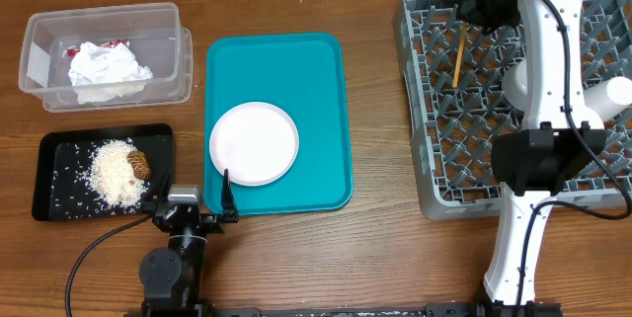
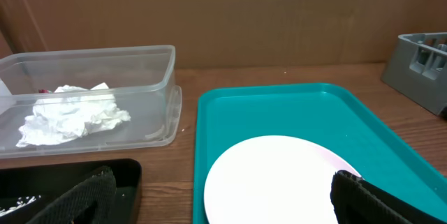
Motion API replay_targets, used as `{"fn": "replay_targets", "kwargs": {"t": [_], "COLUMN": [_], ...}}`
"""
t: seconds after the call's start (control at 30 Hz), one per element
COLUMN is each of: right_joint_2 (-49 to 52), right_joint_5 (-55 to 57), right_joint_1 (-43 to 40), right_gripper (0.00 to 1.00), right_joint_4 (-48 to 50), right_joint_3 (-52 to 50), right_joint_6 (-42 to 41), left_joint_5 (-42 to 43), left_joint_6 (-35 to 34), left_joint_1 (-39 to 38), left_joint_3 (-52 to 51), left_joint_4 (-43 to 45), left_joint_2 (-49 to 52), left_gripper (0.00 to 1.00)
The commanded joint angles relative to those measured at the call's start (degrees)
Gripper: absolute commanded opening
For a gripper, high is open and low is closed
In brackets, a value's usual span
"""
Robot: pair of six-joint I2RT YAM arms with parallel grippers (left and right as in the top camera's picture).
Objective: Sort waste into correct bins and load items into the dishwasher
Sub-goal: 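Lift the chopstick, carry it right and drop it into the rack, then move the right gripper back and grasp the white plate's rim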
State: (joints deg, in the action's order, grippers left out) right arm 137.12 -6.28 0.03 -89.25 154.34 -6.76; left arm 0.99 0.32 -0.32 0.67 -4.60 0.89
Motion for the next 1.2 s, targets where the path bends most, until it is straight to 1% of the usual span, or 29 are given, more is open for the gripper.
{"fn": "replay_targets", "kwargs": {"t": [0.0, 0.17, 0.23, 0.37, 0.6, 0.63, 0.7, 0.73, 0.83, 0.97, 1.17], "right_joint_2": [-0.7, -0.7, -0.7, -0.85, -2.12, -2.12, -2.12, -2.12, -2.23, -2.27, -3.63], "right_joint_5": [-2.67, -2.36, -2.38, -2.38, -2.36, -2.36, -2.38, -2.4, -3.52, -6.08, -15.06], "right_joint_1": [0.92, 1.75, 1.84, 1.84, 1.84, 1.84, 1.84, 1.84, 1.9, 1.97, 4.57], "right_gripper": [0.04, 0.04, 0.08, 0.11, 0.13, 0.15, 0.24, 0.3, 0.41, 0.42, 0.41], "right_joint_4": [2.01, 6.23, 7.15, 6.23, 5.09, 5.09, 4.85, 4.68, 3.78, 1.66, -0.02], "right_joint_3": [-4.22, -11.26, -13.55, -13.97, -13.57, -13.57, -13.57, -13.57, -13.57, -13.14, -12.74], "right_joint_6": [2.32, 2.29, 2.08, 1.81, 0.81, 0.81, 0.81, 0.81, 0.79, 0.79, 0.85], "left_joint_5": [-0.52, -0.52, -0.52, -0.55, -0.52, -0.52, -0.52, -0.52, -0.52, -0.52, -0.52], "left_joint_6": [-0.33, -0.33, -0.33, -0.33, -0.33, -0.33, -0.33, -0.33, -0.33, -0.33, -0.33], "left_joint_1": [0.42, 0.39, 0.42, 0.39, 0.42, 0.42, 0.42, 0.42, 0.39, 0.39, 0.42], "left_joint_3": [-0.39, -0.39, -0.39, -0.39, -0.39, -0.39, -0.39, -0.39, -0.39, -0.39, -0.39], "left_joint_4": [0.22, 0.22, 0.22, 0.22, 0.22, 0.22, 0.22, 0.22, 0.22, 0.22, 0.22], "left_joint_2": [-0.66, -0.66, -0.66, -0.66, -0.66, -0.66, -0.66, -0.66, -0.66, -0.66, -0.66], "left_gripper": [1.0, 1.0, 1.0, 1.0, 1.0, 1.0, 1.0, 1.0, 1.0, 1.0, 1.0]}}
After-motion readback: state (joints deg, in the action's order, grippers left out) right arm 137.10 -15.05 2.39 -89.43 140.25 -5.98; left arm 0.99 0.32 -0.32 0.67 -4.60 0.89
